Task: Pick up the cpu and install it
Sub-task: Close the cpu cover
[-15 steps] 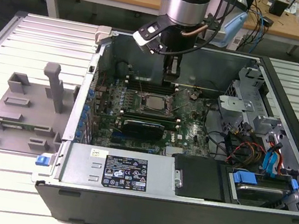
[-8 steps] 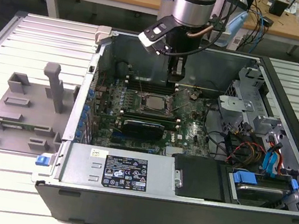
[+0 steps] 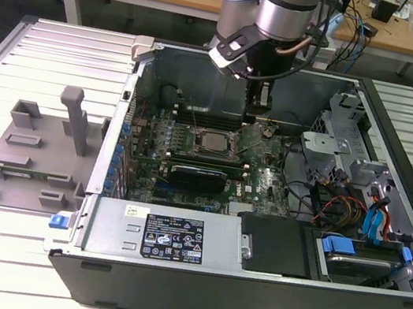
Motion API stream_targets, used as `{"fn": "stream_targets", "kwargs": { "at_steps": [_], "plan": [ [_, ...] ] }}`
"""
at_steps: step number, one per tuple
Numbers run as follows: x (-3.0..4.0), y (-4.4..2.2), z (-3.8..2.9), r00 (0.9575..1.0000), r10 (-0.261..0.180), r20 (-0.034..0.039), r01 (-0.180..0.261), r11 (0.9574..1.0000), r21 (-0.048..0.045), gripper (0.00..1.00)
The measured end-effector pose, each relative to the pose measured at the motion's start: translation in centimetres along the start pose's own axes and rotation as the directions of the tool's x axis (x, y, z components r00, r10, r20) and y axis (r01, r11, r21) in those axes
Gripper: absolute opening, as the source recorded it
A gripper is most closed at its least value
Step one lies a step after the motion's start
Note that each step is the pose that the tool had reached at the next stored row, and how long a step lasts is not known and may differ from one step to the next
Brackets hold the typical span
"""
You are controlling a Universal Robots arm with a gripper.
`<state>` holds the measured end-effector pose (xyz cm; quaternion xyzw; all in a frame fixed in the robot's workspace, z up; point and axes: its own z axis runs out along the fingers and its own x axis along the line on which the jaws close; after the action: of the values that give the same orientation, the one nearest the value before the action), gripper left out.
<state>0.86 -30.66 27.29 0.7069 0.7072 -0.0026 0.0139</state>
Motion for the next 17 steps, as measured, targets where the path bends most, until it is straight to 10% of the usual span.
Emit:
{"fn": "stream_targets", "kwargs": {
  "at_steps": [17],
  "plan": [
    [0.00, 4.39, 0.17, 1.0000, 0.000, 0.0002, 0.000, 1.0000, 0.0005, 0.11]
  ]
}}
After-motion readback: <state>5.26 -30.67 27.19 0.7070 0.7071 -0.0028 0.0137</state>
